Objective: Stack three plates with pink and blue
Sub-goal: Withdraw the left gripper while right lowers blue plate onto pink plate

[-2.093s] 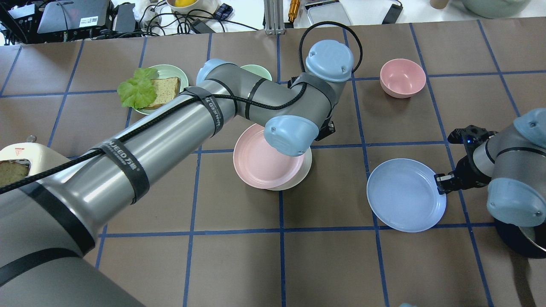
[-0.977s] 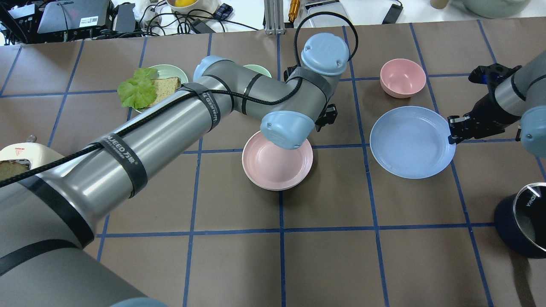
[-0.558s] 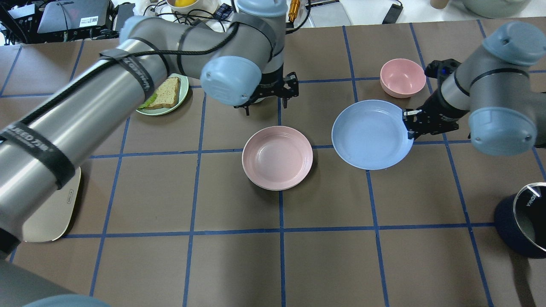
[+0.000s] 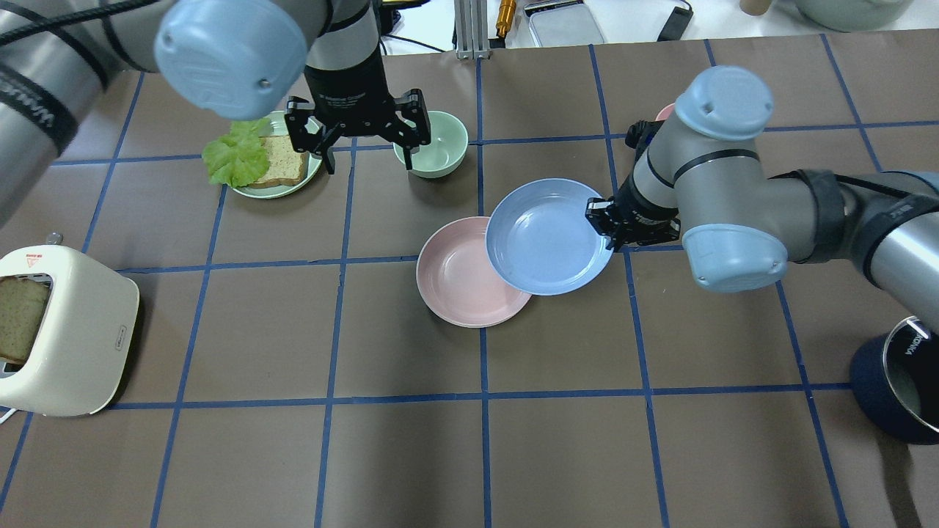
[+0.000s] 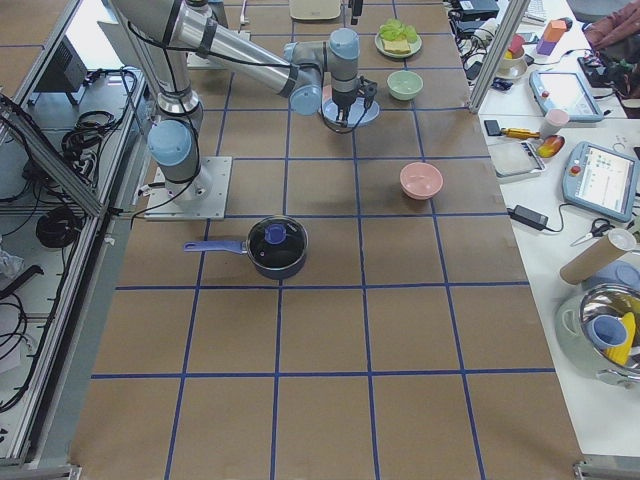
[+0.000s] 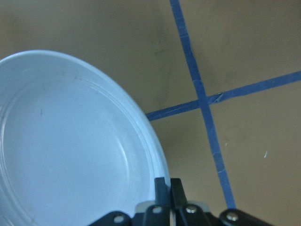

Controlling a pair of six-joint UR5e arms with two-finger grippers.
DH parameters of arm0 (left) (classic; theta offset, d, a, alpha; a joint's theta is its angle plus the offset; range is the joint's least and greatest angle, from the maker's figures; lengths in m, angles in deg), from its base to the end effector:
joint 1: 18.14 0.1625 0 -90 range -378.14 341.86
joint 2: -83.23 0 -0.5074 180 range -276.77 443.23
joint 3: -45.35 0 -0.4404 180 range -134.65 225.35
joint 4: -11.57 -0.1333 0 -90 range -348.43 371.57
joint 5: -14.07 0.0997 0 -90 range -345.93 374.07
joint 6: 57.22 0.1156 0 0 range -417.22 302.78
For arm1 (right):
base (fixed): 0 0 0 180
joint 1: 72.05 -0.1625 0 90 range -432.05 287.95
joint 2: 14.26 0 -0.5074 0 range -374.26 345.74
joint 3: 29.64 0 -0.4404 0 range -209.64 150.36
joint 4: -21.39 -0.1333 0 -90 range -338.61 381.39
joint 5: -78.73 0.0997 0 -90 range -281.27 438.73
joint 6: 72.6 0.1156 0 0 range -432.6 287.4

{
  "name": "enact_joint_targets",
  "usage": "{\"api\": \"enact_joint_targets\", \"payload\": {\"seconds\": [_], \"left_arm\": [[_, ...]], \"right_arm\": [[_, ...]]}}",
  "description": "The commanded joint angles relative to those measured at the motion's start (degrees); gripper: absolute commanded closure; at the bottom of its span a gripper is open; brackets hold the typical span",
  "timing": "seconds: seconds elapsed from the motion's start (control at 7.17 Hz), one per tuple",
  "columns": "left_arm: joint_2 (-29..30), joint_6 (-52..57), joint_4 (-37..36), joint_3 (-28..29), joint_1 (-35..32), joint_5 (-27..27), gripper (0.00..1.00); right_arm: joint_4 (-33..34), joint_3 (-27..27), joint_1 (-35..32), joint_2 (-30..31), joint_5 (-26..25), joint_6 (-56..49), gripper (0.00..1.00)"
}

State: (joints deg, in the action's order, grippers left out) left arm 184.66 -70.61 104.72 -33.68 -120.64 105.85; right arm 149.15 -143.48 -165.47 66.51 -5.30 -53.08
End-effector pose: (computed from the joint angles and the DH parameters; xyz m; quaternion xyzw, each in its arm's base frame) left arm -0.2637 -0.5901 0.5347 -0.0073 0.9994 0.0272 0.0222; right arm 0.1784 -0.5495 0.3166 0.1376 0.9883 -0.0297 0.0591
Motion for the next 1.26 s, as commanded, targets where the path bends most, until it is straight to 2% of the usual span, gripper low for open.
{"api": "enact_joint_targets", "payload": {"seconds": [0.0, 0.28, 0.7, 0.84, 0.98, 1.12], "left_arm": [[-7.71, 6.87, 2.57, -2.95, 2.11, -0.29, 0.00], [-10.54, 7.84, -0.40, -6.47, 7.11, 0.41, 0.00], [-11.69, 8.63, -2.00, -8.06, 9.06, 0.76, 0.00], [-11.95, 8.81, -2.09, -8.41, 10.03, 0.33, 0.00], [-12.22, 9.16, -2.18, -8.59, 10.03, 0.15, 0.00], [-12.31, 9.16, -2.18, -8.68, 10.04, 0.15, 0.00]], "right_arm": [[3.79, 0.02, -5.61, -2.19, -0.86, 4.80, 1.00], [4.78, -0.06, -7.47, -3.16, -0.95, 7.81, 1.00], [5.39, -0.15, -9.06, -4.31, -0.69, 10.36, 1.00], [5.31, -0.15, -9.06, -4.57, -0.52, 10.27, 0.96], [5.30, -0.24, -9.32, -4.31, 0.18, 11.14, 0.82], [5.22, -0.24, -9.50, -3.96, 0.28, 11.06, 0.75]]}}
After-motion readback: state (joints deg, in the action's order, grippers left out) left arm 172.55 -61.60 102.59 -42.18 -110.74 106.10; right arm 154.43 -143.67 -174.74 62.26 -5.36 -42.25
